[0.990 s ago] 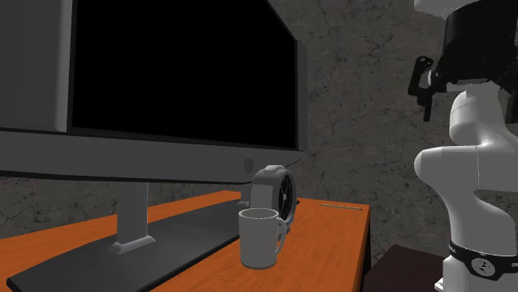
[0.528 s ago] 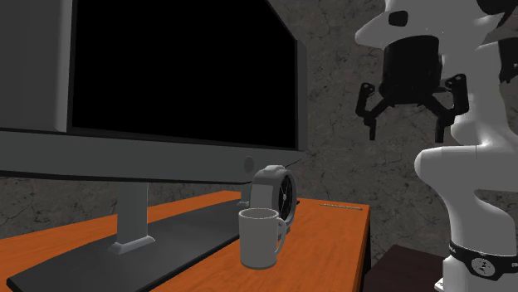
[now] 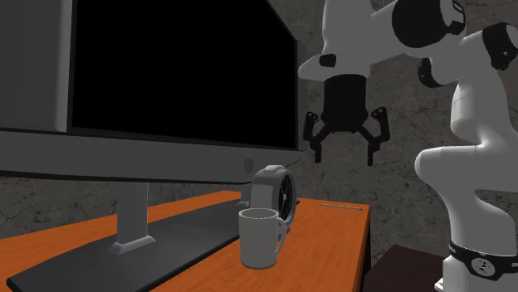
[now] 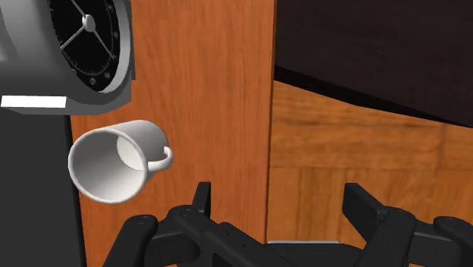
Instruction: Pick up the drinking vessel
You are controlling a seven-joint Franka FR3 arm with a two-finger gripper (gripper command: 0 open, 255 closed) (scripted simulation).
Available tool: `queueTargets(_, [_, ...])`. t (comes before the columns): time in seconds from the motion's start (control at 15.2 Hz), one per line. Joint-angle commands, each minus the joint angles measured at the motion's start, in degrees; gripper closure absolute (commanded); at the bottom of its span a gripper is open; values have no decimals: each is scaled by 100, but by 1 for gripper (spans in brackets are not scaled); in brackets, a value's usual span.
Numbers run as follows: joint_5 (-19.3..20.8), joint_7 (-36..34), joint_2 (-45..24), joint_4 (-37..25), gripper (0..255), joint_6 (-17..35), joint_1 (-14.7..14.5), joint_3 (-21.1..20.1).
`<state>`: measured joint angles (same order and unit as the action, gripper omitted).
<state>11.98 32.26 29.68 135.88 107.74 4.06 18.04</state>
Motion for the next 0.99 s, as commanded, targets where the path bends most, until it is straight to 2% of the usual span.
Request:
queueTargets(0.0, [-21, 375, -318, -129, 0, 232, 11, 292])
queueTargets(0.26, [-237, 1144, -1067, -510, 0, 627, -22, 853])
queueTargets(0.46, [-567, 1790, -1719, -883, 0, 867, -57, 1246])
queueTargets(0.73, [-1256, 2755, -2716, -1504, 0, 1063, -32, 1669])
queueTargets(0.92, [-1905, 3504, -3539, -2074, 0, 1076, 133, 1830])
